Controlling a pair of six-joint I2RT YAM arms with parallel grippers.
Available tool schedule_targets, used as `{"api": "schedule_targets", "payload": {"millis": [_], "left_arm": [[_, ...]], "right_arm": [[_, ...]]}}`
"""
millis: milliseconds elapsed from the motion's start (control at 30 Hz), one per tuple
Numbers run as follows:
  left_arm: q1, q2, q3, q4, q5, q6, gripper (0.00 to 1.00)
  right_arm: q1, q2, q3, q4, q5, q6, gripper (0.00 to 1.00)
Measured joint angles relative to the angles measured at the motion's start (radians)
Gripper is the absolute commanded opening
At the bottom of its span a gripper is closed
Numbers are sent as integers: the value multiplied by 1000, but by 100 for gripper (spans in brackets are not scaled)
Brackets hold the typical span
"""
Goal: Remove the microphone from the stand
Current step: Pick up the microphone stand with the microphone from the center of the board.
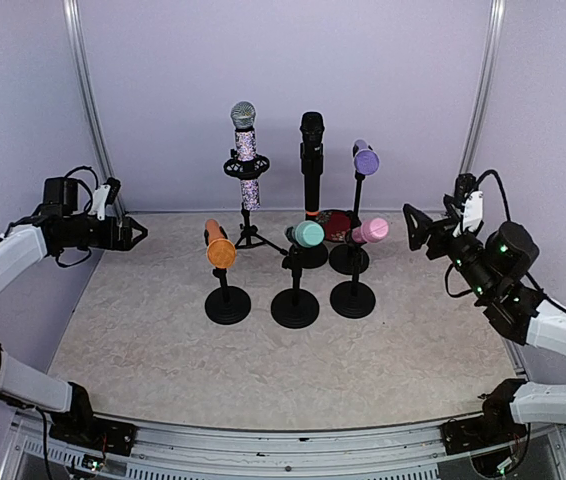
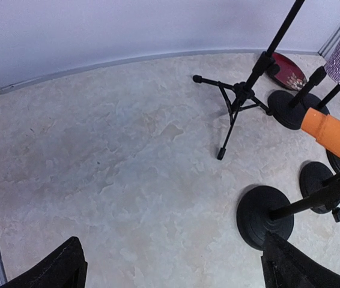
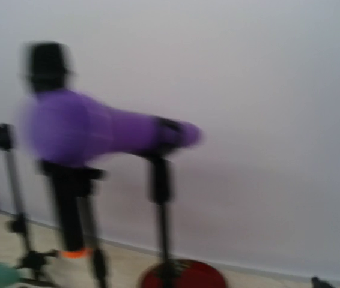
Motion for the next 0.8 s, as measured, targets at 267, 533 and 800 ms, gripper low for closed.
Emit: {"api": "schedule_targets", "payload": {"millis": [267,533,800], "left_arm": [[0,21,51,-121,50,68,99],[-8,17,51,-187,108,130,99],[-123,-20,51,-210,121,179,99]], "right_arm": [[483,-185,-10,-182,404,-81,98],[739,-65,21,-408,667,-35,96],[771,143,144,-340,612,-69,94]]}}
